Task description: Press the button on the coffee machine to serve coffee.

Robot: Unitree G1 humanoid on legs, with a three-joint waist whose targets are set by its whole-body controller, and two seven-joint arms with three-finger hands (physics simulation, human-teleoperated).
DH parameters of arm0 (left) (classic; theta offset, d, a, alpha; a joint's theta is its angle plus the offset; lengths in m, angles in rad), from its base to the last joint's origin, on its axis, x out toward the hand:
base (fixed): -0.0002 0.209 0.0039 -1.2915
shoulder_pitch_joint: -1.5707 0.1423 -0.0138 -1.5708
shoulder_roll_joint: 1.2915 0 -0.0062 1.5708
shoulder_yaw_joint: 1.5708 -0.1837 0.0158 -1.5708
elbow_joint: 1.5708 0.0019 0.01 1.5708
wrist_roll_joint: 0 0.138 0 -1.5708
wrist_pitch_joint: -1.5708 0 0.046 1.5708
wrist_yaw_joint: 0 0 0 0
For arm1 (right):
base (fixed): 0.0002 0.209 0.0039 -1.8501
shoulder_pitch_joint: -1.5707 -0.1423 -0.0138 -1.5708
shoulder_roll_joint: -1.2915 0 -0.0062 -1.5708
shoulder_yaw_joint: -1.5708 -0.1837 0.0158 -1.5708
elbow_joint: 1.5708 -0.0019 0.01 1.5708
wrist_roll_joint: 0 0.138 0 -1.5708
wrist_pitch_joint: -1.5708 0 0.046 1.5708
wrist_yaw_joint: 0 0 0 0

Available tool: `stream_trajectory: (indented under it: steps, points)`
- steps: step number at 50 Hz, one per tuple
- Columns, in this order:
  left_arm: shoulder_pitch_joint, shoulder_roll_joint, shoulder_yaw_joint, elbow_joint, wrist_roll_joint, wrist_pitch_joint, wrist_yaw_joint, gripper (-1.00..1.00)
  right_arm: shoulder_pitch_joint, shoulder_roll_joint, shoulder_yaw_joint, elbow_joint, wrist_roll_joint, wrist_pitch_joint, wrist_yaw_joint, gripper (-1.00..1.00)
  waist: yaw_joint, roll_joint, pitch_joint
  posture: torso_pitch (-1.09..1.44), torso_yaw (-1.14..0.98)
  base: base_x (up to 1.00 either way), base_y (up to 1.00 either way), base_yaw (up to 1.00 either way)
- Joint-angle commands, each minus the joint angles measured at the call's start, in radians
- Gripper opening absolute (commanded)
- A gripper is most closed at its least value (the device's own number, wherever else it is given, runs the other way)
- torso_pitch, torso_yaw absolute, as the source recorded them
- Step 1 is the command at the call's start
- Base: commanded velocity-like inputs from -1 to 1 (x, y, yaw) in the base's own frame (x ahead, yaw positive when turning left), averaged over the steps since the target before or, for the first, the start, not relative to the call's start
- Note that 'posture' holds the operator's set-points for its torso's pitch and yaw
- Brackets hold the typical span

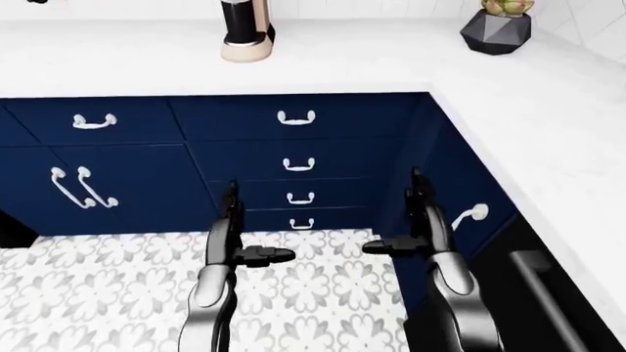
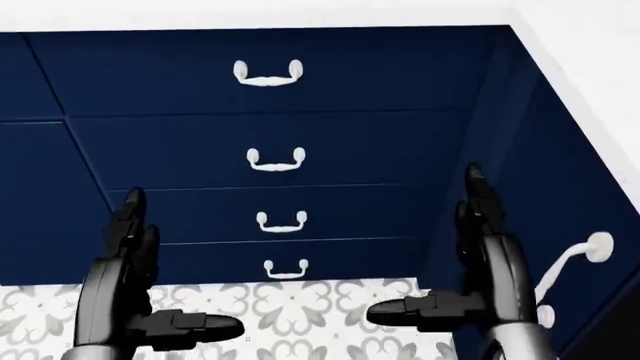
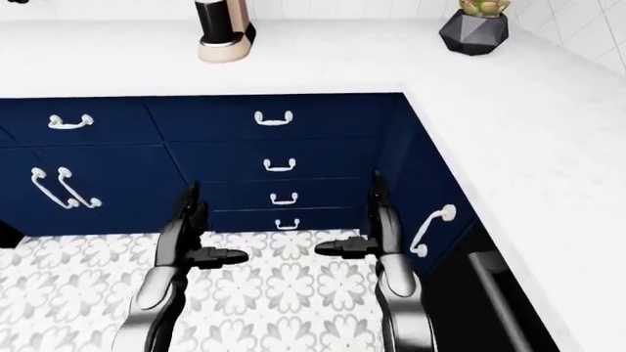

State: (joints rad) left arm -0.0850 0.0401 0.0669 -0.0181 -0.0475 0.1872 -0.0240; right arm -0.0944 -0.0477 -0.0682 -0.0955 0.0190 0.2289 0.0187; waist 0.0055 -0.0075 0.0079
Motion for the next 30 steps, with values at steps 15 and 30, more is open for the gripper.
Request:
stream_trajectory:
  steps: [15, 30]
  points:
    - [-0.443, 0.125, 0.105, -0.242, -0.139, 0.525, 0.09, 1.0, -0.39, -0.089, -0.056, -0.203, 0.045, 0.46, -0.058, 1.0, -0.002, 0.004, -0.017, 0.0, 0.0, 0.0, 0.0, 0.0]
    - [-0.708, 0.234, 0.125, -0.257, -0.248, 0.717, 0.201, 1.0, -0.647, -0.194, -0.104, -0.289, 0.106, 0.726, -0.09, 1.0, 0.001, 0.004, 0.002, 0.0, 0.0, 0.0, 0.0, 0.0]
